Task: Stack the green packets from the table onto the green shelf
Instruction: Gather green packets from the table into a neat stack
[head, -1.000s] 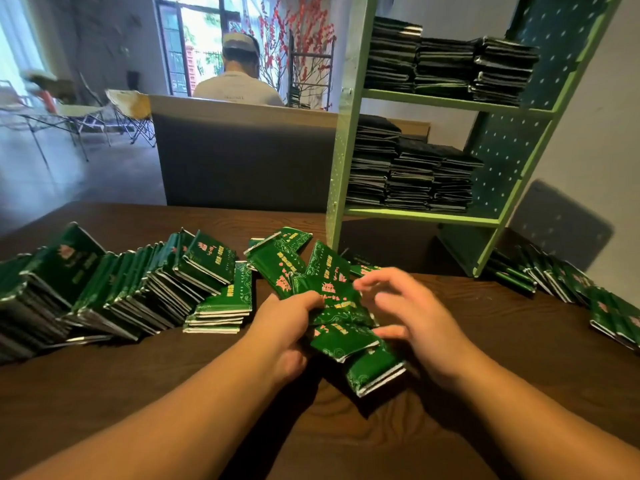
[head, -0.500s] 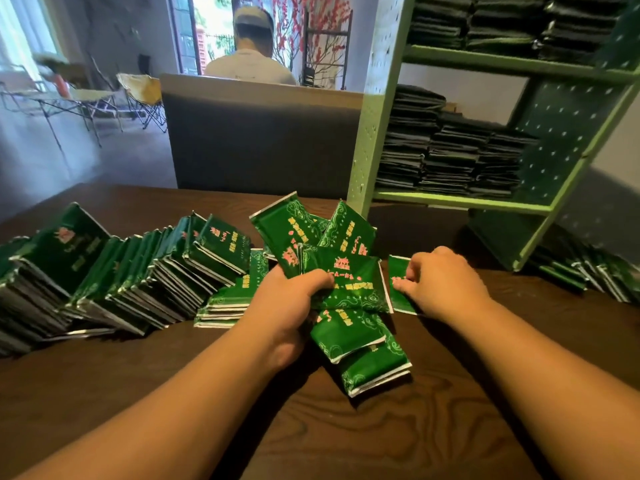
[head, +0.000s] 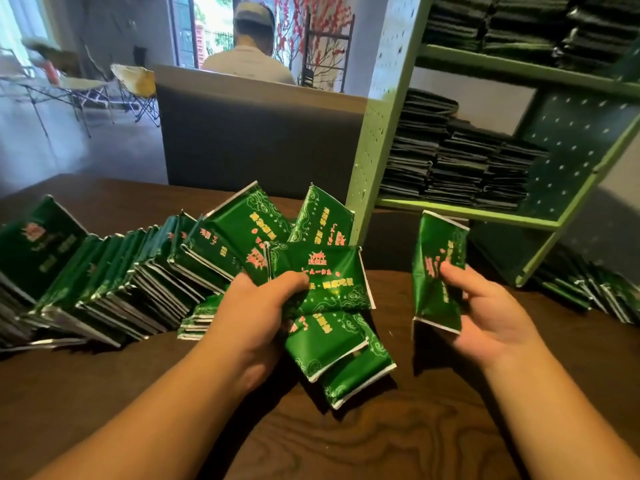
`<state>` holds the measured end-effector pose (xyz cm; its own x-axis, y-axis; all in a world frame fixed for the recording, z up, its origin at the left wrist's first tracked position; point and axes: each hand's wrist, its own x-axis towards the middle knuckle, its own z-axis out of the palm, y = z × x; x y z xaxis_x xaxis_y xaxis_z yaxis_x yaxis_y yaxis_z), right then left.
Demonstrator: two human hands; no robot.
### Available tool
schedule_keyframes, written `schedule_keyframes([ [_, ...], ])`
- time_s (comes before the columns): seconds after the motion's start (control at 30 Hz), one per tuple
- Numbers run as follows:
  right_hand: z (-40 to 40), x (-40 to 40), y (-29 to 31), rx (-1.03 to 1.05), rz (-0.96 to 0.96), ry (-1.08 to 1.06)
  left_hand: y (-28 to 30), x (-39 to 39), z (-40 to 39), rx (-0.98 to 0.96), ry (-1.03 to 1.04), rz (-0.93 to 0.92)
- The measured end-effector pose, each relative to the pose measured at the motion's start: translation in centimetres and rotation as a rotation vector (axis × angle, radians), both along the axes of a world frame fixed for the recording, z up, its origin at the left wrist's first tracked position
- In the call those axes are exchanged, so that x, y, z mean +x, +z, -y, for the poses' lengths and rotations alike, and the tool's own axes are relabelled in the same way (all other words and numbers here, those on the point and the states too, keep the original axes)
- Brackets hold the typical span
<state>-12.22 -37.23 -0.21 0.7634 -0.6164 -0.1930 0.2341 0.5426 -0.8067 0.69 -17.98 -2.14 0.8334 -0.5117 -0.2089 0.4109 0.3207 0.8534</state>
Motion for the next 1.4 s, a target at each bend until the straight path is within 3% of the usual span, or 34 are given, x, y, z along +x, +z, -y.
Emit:
schedule_keyframes([
  [0.17,-2.6,1.2,0.1,-0.084,0.063,0.22,0.2,-0.5,-0.1,-0.002,-0.19,0.04],
  [0.3,-3.1,1.4,-0.1,-0.109,0.03,0.198,0.1,-1.1,-0.3,0.038,-0.361,0.064],
  [0.57,-0.5,1.1,0.1,-0.073,0.102,-0.153,-0.2,-0.4,0.1,0.018,-0.232,0.08],
  [0.7,-0.7,0.4,0.5,-0.123,0.111,-0.027,-0.3,-0.1,0.2,0.037,-0.109,0.155],
  [0.83,-2.0,0.7,-0.3,-0.305,-0.029,0.282,-0.1,-0.2,0.2,0.043,-0.139,0.218],
  [0.93,-2.5,1.2,-0.9,-0.549,-0.156,0.295,0.1,-0.6,0.0,0.089,-0.162,0.209],
  [1.0,-2.8,1.4,-0.8,-0.715,-0.168,0.301,0.5,-0.7,0.0,0.019,-0.185,0.086],
  [1.1,-2.8,1.1,-0.8,-0.822,-0.175,0.345,0.4,-0.3,-0.2,0.004,-0.152,0.082],
  [1.17,-3.0,0.9,-0.7,-0.8,-0.179,0.358,0.4,-0.5,-0.3,-0.055,-0.115,0.094],
  [1.27,-2.9,1.0,-0.6,-0.567,-0.098,0.283,0.3,0.0,0.4,-0.094,-0.089,0.049],
  [1.4,-3.0,1.4,-1.0,-0.242,0.0,0.236,0.2,-0.3,0.0,-0.135,-0.267,0.105],
])
